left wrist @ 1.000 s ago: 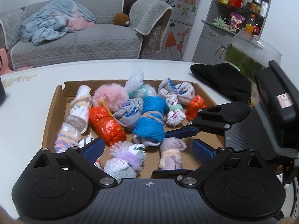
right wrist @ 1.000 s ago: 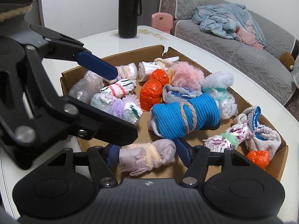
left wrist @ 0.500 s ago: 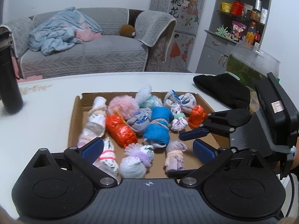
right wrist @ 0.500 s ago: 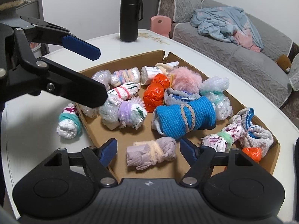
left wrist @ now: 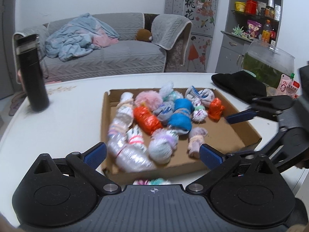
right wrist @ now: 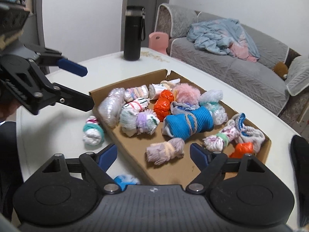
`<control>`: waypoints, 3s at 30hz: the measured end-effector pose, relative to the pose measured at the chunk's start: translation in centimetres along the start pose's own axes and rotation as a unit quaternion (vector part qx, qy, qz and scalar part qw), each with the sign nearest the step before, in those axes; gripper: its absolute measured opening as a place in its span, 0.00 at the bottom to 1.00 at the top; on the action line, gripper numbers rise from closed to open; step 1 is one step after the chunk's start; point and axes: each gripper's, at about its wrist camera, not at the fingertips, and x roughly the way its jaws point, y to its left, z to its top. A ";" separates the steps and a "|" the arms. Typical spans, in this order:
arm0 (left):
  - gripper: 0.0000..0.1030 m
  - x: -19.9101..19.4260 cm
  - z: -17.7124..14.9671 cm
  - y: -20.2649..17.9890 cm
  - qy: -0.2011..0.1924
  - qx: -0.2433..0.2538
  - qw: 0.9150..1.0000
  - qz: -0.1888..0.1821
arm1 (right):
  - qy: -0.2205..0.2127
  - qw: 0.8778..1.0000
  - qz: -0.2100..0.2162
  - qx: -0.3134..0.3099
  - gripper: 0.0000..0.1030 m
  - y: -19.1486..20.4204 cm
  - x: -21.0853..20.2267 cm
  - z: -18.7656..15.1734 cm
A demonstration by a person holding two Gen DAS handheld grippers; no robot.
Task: Organize objects
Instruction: 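Withdraw both grippers from the tray toward the last two sock rolls, then grasp the white-teal sock roll with the left gripper while the right grasps the pink-banded blue sock roll, then carry both sock rolls into the tray and open both grippers to release them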
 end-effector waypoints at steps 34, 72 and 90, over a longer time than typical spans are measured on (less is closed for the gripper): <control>0.99 3.5 -7.3 -0.6 -0.007 0.052 0.997 0.053 | -0.040 0.993 -0.066 0.090 0.89 4.6 0.1 -7.6; 0.57 1.2 2.8 -9.1 -0.008 0.127 0.990 -0.059 | -0.075 0.987 -0.086 0.114 0.42 -1.6 -7.4 -2.7; 0.57 12.9 4.1 -13.4 0.069 0.179 0.976 -0.102 | 0.006 0.987 -0.095 0.131 0.42 -9.1 0.0 -1.5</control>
